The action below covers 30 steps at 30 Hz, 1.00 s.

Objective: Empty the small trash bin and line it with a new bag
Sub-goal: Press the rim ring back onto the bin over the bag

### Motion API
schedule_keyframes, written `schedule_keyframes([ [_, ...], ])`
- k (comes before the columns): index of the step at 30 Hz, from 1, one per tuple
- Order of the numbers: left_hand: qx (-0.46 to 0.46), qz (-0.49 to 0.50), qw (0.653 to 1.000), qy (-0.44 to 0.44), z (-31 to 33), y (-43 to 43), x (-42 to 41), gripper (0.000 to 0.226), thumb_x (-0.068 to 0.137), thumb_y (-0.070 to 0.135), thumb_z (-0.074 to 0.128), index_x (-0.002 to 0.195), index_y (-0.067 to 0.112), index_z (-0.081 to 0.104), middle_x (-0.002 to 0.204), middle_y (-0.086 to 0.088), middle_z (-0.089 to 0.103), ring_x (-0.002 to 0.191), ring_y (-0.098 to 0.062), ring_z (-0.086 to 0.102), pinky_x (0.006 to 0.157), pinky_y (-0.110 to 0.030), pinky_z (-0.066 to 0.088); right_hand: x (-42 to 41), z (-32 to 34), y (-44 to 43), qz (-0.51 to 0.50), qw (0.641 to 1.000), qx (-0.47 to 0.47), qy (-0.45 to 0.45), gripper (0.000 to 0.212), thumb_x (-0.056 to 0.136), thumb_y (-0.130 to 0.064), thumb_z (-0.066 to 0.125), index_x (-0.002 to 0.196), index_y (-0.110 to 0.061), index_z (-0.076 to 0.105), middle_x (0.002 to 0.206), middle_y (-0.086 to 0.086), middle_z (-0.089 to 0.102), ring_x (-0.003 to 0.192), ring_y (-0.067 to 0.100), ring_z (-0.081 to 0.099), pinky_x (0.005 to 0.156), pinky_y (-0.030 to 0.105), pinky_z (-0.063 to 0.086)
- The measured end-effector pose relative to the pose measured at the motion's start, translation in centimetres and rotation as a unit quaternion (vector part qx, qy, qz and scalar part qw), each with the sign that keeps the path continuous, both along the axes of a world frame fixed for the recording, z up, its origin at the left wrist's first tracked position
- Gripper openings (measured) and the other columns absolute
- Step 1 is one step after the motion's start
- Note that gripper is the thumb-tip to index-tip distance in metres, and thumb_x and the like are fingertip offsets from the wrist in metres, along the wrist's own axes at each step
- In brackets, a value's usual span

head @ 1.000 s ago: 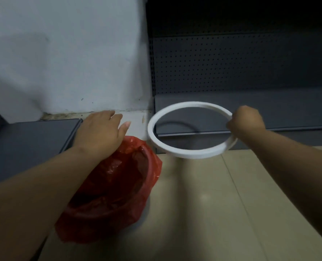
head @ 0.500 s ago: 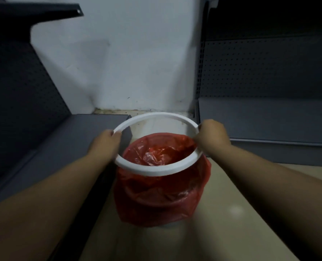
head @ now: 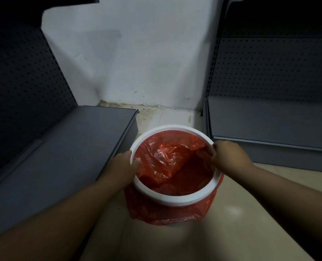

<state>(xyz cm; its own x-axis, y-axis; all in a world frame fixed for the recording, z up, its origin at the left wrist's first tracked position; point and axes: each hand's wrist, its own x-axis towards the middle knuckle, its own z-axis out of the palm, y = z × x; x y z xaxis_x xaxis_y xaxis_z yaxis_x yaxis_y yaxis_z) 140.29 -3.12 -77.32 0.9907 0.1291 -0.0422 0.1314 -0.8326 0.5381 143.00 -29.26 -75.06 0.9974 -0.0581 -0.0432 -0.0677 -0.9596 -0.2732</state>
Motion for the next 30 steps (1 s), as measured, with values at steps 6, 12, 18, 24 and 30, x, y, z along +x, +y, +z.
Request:
schedule_keyframes([
  [6, 0.050, -0.160, 0.980, 0.105, 1.6, 1.4, 0.4, 0.101, 0.065, 0.072, 0.057, 0.147, 0.024, 0.023, 0.157, -0.003, 0.018, 0.143, -0.022, 0.025, 0.113, -0.043, 0.031, 0.4, 1.0, -1.0, 0.166, 0.972, 0.070, 0.153, 0.096, 0.077, -0.056, 0.065, 0.152, -0.020, 0.017, 0.161, 0.000, 0.010, 0.148, 0.021, 0.010, 0.120, 0.041, 0.018],
  [12, 0.129, -0.248, 0.945, 0.168, 2.5, 2.0, 1.0, 0.130, 0.060, 0.058, 0.075, 0.148, 0.025, -0.015, 0.158, 0.001, -0.021, 0.147, -0.019, -0.002, 0.118, -0.040, 0.017, 0.8, 1.5, -1.6, 0.230, 0.942, -0.018, 0.244, 0.130, 0.069, -0.054, 0.074, 0.149, -0.013, -0.020, 0.158, 0.003, -0.026, 0.146, 0.019, -0.021, 0.122, 0.042, -0.001],
  [18, 0.155, -0.261, 0.939, 0.160, 2.3, 1.9, 1.3, 0.133, 0.058, 0.061, 0.075, 0.147, 0.023, -0.017, 0.159, 0.002, -0.018, 0.147, -0.017, -0.001, 0.118, -0.035, 0.015, 1.2, 0.6, -1.8, 0.239, 0.941, -0.024, 0.239, 0.136, 0.066, -0.053, 0.076, 0.147, -0.012, -0.024, 0.157, 0.003, -0.027, 0.146, 0.018, -0.020, 0.122, 0.041, 0.001],
  [24, 0.167, -0.257, 0.934, 0.184, 1.6, 1.9, 1.2, 0.138, 0.054, 0.067, 0.073, 0.146, 0.024, -0.021, 0.158, 0.003, -0.021, 0.147, -0.017, -0.002, 0.119, -0.038, 0.016, 1.0, 0.0, -1.8, 0.243, 0.937, -0.043, 0.247, 0.145, 0.053, -0.070, 0.070, 0.148, -0.012, -0.022, 0.157, 0.002, -0.028, 0.146, 0.019, -0.021, 0.122, 0.039, 0.000],
  [30, 0.106, -0.227, 0.958, 0.143, 3.0, 0.9, 2.4, 0.099, 0.073, 0.067, 0.055, 0.149, 0.022, 0.011, 0.155, 0.001, 0.020, 0.142, -0.019, 0.028, 0.105, -0.031, 0.033, 2.8, 0.8, -0.6, 0.197, 0.968, -0.032, 0.154, 0.097, 0.076, -0.066, 0.057, 0.151, -0.019, 0.017, 0.158, 0.005, 0.021, 0.144, 0.025, 0.022, 0.117, 0.039, 0.023],
])
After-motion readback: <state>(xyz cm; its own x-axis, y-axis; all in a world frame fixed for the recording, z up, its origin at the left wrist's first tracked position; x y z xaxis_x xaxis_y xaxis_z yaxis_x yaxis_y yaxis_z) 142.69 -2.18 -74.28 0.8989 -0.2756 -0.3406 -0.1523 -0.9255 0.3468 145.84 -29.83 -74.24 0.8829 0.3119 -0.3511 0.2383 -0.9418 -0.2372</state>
